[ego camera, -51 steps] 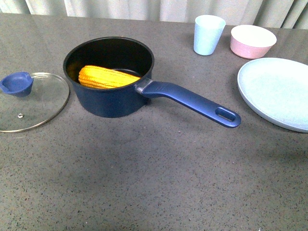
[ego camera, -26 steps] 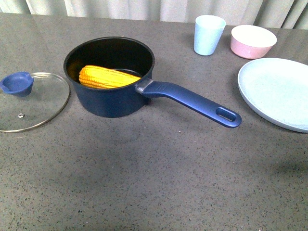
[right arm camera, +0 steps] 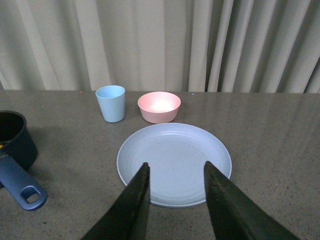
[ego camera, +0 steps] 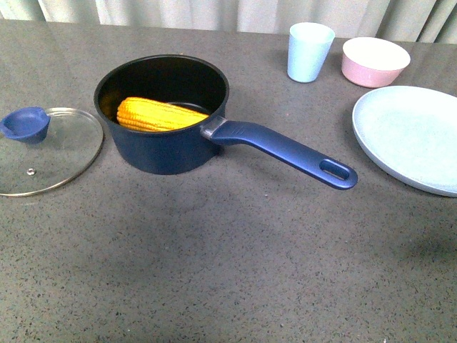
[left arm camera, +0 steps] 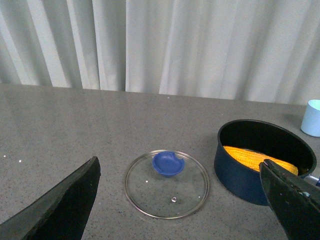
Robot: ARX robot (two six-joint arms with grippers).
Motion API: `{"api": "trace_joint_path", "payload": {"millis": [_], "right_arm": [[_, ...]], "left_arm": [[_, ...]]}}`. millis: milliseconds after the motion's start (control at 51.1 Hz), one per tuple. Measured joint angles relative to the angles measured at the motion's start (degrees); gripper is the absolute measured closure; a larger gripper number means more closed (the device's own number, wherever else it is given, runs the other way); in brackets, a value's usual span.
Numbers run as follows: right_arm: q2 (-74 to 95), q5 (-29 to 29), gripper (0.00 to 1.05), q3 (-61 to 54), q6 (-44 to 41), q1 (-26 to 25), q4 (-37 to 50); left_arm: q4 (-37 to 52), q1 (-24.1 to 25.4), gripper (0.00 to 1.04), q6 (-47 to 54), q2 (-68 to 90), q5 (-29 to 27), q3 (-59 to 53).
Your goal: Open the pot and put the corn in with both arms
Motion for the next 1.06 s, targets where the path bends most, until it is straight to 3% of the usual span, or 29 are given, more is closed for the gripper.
{"api": "trace_joint_path", "payload": {"millis": [430, 1057], "right_arm": [[0.0, 0.0, 0.08, 0.0, 0.0, 0.0, 0.0], [0.0, 0.0, 0.09, 0.0, 0.1, 0.0, 0.0]], "left_arm": [[0.0, 0.0, 0.09, 0.0, 0.0, 0.0, 0.0], [0.0, 0.0, 0.09, 0.0, 0.0, 0.0, 0.0]]}}
